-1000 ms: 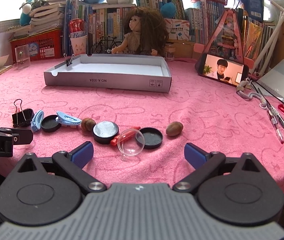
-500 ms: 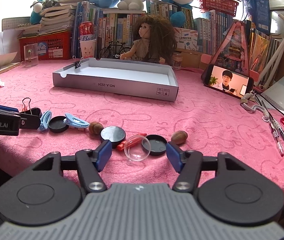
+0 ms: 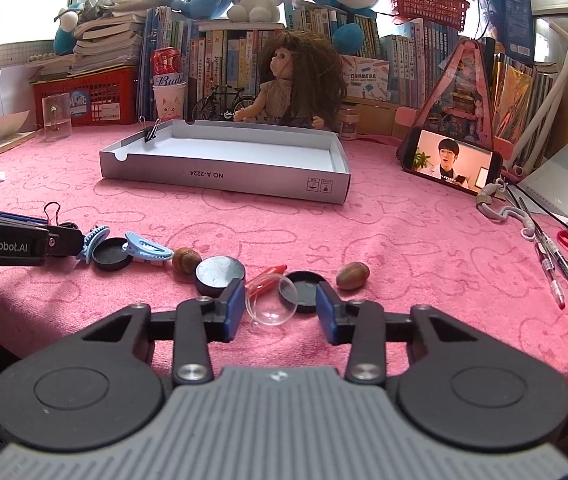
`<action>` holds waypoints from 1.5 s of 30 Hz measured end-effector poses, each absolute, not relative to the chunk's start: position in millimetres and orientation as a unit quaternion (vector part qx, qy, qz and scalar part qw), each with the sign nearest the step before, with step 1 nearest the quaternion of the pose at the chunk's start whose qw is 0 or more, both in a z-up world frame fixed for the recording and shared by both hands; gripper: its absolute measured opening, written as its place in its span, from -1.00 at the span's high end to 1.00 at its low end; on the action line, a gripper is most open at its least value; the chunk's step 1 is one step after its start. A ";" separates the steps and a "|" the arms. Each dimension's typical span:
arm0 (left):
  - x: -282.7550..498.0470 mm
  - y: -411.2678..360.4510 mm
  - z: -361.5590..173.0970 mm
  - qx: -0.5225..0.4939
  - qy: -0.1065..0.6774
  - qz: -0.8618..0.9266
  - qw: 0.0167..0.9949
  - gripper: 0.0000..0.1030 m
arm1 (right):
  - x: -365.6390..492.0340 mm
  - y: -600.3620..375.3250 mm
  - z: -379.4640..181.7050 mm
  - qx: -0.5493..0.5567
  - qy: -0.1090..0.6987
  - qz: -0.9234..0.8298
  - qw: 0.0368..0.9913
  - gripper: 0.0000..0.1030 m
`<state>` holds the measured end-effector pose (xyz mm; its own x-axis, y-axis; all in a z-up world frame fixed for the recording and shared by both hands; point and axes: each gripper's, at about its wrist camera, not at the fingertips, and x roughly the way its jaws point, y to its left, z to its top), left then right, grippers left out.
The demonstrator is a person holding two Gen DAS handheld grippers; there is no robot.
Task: Organize rigid objects
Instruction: 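Grasp the black binder clip with the left gripper while the right gripper grasps the clear plastic dome, then carry the binder clip and clear dome with both grippers over the white tray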
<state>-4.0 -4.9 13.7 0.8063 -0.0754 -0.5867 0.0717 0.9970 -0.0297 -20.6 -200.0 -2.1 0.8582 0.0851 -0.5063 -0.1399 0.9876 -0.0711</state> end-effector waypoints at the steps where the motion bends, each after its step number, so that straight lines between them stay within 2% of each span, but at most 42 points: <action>1: -4.5 -5.0 13.6 -0.001 0.307 -0.041 0.951 0.34 | -20.7 -200.3 -2.1 -0.052 0.259 0.058 0.963 0.19; 3: -6.1 -5.7 13.6 0.001 0.303 -0.048 0.952 0.34 | -20.8 -201.2 -1.6 -0.049 0.258 0.054 0.964 0.36; 24: -10.0 -5.7 30.0 0.000 0.277 -0.084 0.957 0.34 | -16.9 -207.0 11.2 -0.025 0.243 0.061 0.968 0.37; 45: 38.5 7.0 52.9 -0.041 0.276 -0.080 0.957 0.34 | 38.4 -221.2 35.5 0.025 0.249 0.066 0.966 0.37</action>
<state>38.5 7.0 52.9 0.8353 -0.1748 -0.5212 0.1300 0.9840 -0.1216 38.4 -221.2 35.5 0.8671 0.1404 -0.4780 -0.1152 0.9900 0.0817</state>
